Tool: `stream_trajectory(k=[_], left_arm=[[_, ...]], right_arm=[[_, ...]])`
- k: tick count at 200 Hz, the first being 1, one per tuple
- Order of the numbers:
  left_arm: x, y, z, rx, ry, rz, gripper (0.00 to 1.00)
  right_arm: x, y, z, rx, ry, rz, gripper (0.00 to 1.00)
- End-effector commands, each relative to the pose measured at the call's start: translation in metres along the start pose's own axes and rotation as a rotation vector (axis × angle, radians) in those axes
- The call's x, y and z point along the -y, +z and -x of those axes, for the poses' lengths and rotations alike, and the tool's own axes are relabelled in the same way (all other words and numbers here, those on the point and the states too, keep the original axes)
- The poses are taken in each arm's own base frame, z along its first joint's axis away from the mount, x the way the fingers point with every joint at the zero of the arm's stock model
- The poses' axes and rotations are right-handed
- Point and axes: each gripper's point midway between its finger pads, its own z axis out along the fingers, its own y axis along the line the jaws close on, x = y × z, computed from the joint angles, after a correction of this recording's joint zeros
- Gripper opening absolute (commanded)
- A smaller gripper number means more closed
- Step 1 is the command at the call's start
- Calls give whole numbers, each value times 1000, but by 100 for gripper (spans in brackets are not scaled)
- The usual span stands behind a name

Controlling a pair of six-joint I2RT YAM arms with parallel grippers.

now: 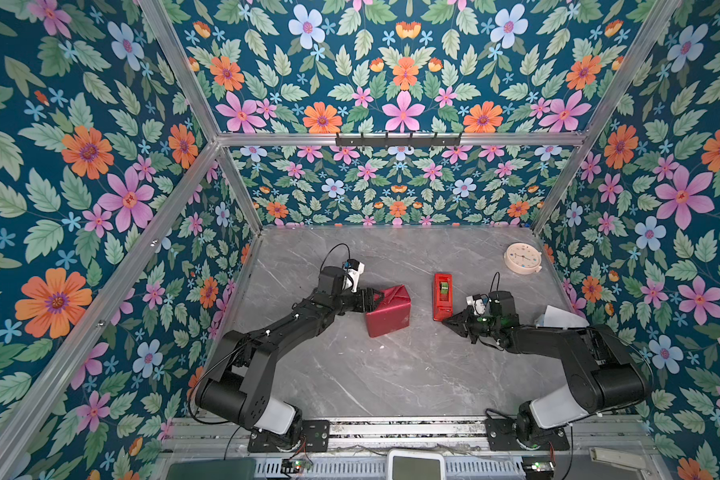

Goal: Wrap the gift box in paper

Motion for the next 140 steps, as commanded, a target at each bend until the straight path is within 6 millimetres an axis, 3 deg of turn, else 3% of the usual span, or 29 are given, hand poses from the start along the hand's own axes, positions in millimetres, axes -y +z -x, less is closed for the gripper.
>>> stream_trajectory(k=[1, 67, 140], left_arm=[[-25, -1, -32, -109, -30, 109, 74], [-25, 0, -32, -110, -29, 109, 74], [-26, 0, -33, -113, -32, 112, 74]], right_arm=[[7, 4, 6, 14, 6, -31, 0], [37, -4, 18, 92, 5, -202, 0], [33, -12, 22, 95, -49, -244, 0]])
